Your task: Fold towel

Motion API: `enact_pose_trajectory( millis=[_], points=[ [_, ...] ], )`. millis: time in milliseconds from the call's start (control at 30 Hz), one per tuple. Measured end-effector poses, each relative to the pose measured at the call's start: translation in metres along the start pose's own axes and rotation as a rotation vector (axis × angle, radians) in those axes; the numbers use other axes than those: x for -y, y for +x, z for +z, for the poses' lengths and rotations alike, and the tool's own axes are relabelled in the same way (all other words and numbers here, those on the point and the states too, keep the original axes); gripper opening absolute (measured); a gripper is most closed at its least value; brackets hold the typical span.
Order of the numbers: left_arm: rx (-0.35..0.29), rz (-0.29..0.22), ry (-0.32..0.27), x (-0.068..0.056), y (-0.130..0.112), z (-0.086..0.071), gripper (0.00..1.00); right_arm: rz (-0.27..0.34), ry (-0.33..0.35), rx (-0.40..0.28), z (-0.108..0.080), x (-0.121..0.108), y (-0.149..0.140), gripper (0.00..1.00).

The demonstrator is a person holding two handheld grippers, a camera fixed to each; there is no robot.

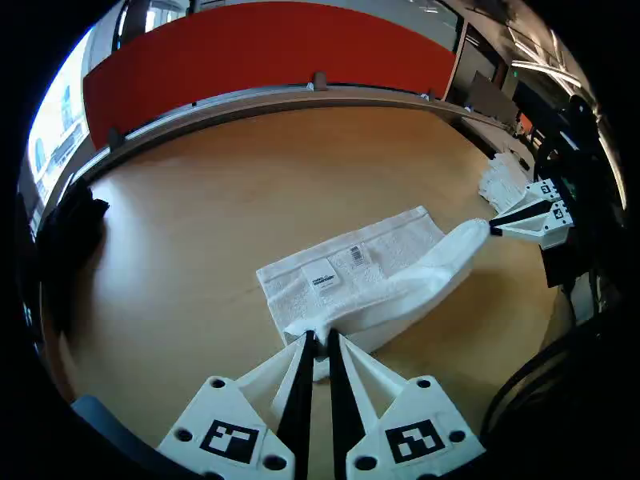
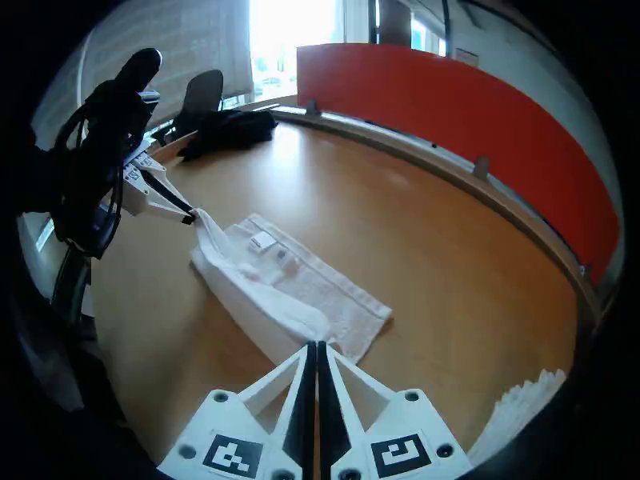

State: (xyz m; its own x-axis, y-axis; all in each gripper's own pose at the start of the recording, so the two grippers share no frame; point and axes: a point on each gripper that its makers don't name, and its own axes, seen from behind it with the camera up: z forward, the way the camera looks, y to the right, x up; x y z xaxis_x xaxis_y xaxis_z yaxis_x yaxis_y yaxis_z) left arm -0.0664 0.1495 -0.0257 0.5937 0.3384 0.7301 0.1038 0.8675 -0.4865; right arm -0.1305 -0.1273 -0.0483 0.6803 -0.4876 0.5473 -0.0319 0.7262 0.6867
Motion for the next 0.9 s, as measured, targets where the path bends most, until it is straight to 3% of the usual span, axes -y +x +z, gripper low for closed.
enact_pose_trajectory(
  millis=[500,900],
  points=[
    [-0.001,0.024,0.017,0.016,0.005,0.045,0.13,0.06,-0.015,0.047,0.034,-0.021,-0.015,0.05],
    [0.004,0.057,0.029,0.021,0.004,0.063,0.15,0.084,-0.044,0.062,0.052,-0.033,-0.018,0.05]
  ],
)
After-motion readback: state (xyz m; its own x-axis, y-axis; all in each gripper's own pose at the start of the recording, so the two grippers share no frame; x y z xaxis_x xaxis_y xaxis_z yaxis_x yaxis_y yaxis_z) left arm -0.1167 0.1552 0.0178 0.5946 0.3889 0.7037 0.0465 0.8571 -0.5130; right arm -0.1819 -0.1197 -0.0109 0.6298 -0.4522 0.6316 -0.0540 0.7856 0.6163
